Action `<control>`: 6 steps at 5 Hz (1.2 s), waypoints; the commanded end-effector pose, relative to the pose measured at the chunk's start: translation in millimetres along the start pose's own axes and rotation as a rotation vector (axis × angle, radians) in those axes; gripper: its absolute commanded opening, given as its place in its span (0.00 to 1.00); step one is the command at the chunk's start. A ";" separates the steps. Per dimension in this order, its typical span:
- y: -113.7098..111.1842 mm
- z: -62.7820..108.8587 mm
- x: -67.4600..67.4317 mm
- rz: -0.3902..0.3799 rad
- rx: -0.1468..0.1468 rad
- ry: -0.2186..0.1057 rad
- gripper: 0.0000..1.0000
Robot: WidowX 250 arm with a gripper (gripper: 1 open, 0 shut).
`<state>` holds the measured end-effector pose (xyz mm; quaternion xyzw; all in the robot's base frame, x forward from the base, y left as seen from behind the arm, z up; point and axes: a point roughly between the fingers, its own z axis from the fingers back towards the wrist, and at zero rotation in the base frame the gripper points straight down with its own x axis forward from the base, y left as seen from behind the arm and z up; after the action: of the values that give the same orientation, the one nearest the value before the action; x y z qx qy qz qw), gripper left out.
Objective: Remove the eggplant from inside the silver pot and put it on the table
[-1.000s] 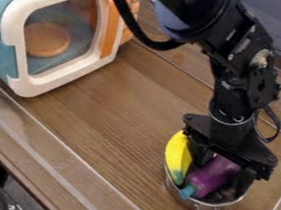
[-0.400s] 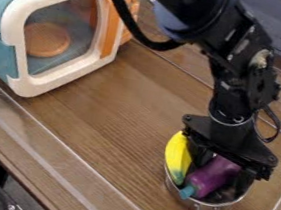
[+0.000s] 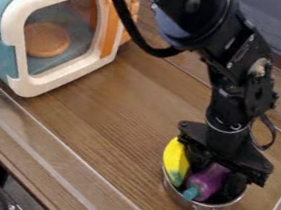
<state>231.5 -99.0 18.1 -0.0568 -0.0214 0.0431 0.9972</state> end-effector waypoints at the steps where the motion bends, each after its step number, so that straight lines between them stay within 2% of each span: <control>1: 26.2 -17.8 -39.1 0.059 0.092 0.174 0.00; 4: 31.3 9.6 -39.2 0.043 0.138 0.206 0.00; 6: 30.9 23.4 -39.6 0.032 0.154 0.232 0.00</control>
<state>187.9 -70.0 28.1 0.0181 0.1060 0.0537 0.9928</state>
